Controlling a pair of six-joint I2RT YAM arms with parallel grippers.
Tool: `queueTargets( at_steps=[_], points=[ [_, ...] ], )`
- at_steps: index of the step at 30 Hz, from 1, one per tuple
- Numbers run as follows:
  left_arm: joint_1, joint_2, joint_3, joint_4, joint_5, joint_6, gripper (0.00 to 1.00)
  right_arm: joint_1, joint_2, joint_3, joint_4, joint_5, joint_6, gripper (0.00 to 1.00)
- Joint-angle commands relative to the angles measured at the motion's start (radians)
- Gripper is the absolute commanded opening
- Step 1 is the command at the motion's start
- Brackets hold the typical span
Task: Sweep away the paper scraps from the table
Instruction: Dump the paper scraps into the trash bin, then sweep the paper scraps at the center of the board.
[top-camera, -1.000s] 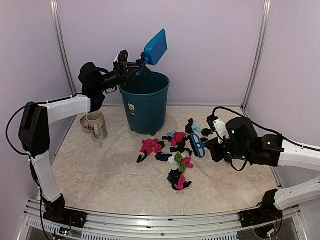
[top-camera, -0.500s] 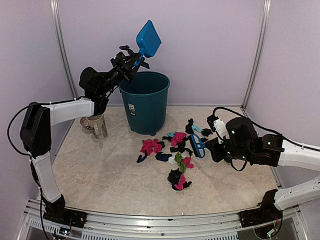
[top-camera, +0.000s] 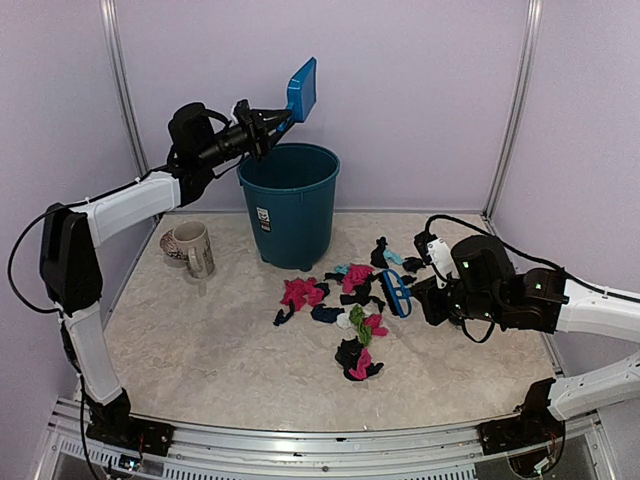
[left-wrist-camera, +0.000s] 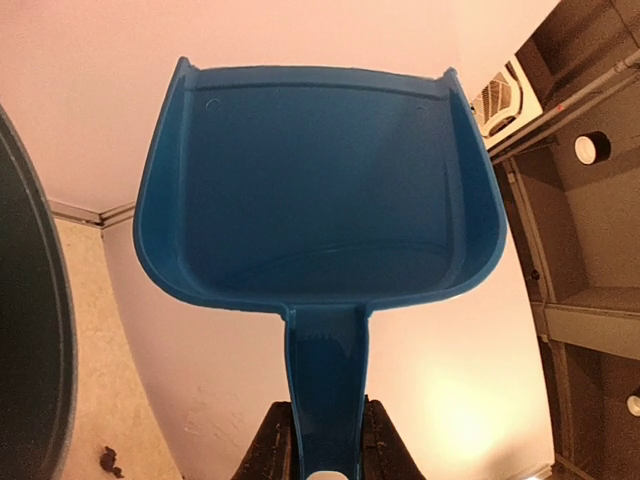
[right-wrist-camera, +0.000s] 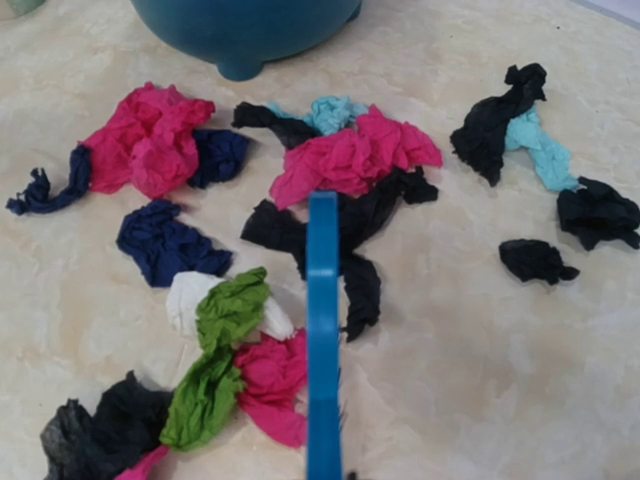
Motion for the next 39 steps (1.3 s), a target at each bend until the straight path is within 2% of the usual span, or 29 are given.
queueTargets(
  at_steps=[1,7,12,22,30,34,39],
  points=[
    [0.025,-0.005,0.063,-0.254,0.001,0.207,0.00,-0.006,0.004,0.024,0.016,0.011,0.002,0.00],
    [0.042,-0.055,0.073,-0.402,-0.027,0.372,0.00,-0.005,0.001,0.036,0.010,0.002,0.004,0.00],
    [0.046,-0.115,0.113,-0.582,-0.077,0.571,0.00,-0.005,-0.031,0.030,0.010,0.004,0.012,0.00],
    [0.006,-0.380,0.015,-0.895,-0.222,0.948,0.00,-0.005,-0.059,0.066,-0.010,-0.008,0.014,0.00],
    [-0.115,-0.584,-0.134,-1.092,-0.516,1.167,0.00,-0.005,-0.045,0.074,0.018,-0.122,0.023,0.00],
    [-0.197,-0.683,-0.250,-1.153,-0.663,1.193,0.00,-0.003,-0.029,0.070,0.034,-0.188,0.035,0.00],
    [-0.390,-0.748,-0.357,-1.241,-0.926,1.176,0.00,-0.002,-0.006,0.068,0.035,-0.188,0.040,0.00]
  ],
)
